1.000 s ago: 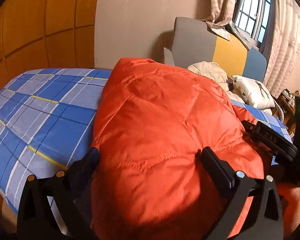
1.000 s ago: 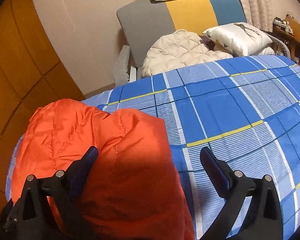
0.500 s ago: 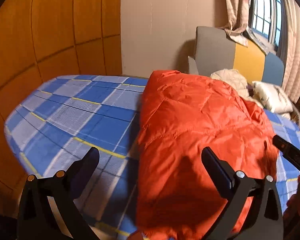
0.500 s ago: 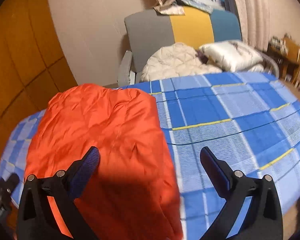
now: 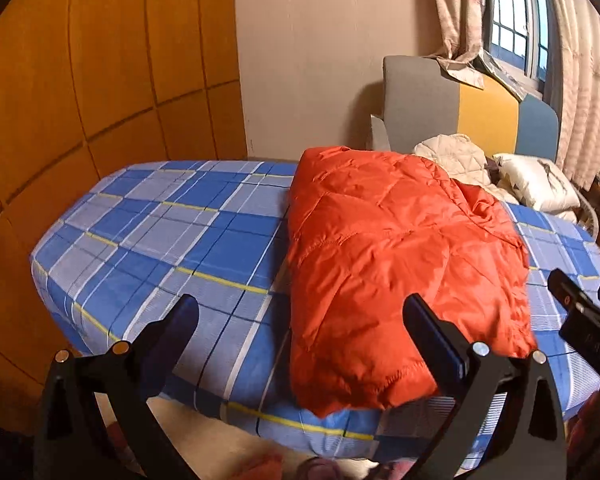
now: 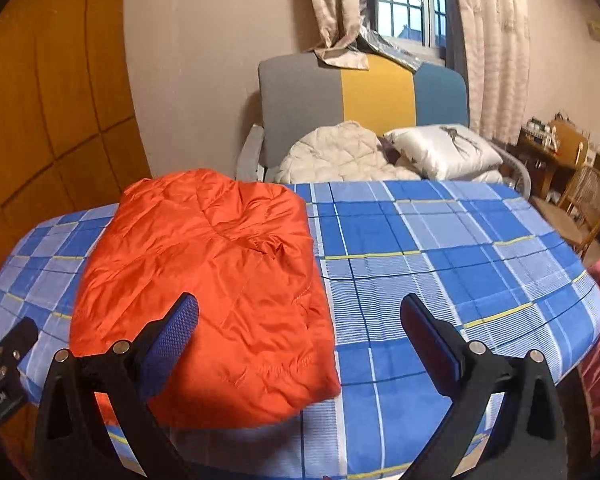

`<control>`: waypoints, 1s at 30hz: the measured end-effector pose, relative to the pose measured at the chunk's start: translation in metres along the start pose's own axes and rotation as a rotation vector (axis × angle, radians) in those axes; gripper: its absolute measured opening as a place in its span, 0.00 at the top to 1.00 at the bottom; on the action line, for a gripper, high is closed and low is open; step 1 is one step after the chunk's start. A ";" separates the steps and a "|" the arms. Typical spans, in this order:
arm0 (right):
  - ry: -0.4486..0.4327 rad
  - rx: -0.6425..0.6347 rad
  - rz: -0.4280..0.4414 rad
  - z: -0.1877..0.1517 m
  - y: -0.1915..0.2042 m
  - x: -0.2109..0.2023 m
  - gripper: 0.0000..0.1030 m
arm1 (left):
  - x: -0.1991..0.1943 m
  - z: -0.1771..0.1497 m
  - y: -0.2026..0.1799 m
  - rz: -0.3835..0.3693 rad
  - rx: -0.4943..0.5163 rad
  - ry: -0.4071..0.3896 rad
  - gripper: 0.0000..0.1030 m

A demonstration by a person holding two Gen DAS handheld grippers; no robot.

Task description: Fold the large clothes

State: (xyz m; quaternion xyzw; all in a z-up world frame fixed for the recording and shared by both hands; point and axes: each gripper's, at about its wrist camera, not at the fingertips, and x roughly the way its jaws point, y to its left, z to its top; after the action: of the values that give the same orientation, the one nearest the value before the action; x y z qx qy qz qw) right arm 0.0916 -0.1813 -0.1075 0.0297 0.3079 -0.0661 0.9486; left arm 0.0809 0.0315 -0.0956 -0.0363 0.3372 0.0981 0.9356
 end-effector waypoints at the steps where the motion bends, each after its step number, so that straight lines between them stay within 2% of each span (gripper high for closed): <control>1: -0.009 -0.005 0.007 -0.001 0.001 -0.006 0.03 | -0.002 -0.002 0.002 -0.002 -0.007 0.001 0.02; 6: -0.060 -0.027 0.102 -0.011 0.008 -0.037 0.03 | -0.016 -0.007 0.013 0.017 -0.023 -0.006 0.02; 12: -0.099 -0.075 0.069 -0.020 0.019 -0.056 0.03 | -0.025 -0.011 0.021 0.020 -0.035 0.000 0.02; 18: -0.079 -0.088 0.028 -0.022 0.021 -0.056 0.03 | -0.025 -0.015 0.021 0.008 -0.037 0.023 0.02; 30: -0.041 -0.040 0.030 -0.019 0.013 -0.049 0.03 | -0.034 -0.016 0.012 0.011 -0.003 0.002 0.02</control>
State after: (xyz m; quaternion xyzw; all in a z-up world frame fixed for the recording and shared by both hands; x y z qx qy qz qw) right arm 0.0433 -0.1611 -0.0936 0.0138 0.2890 -0.0464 0.9561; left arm 0.0431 0.0362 -0.0862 -0.0359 0.3381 0.1039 0.9347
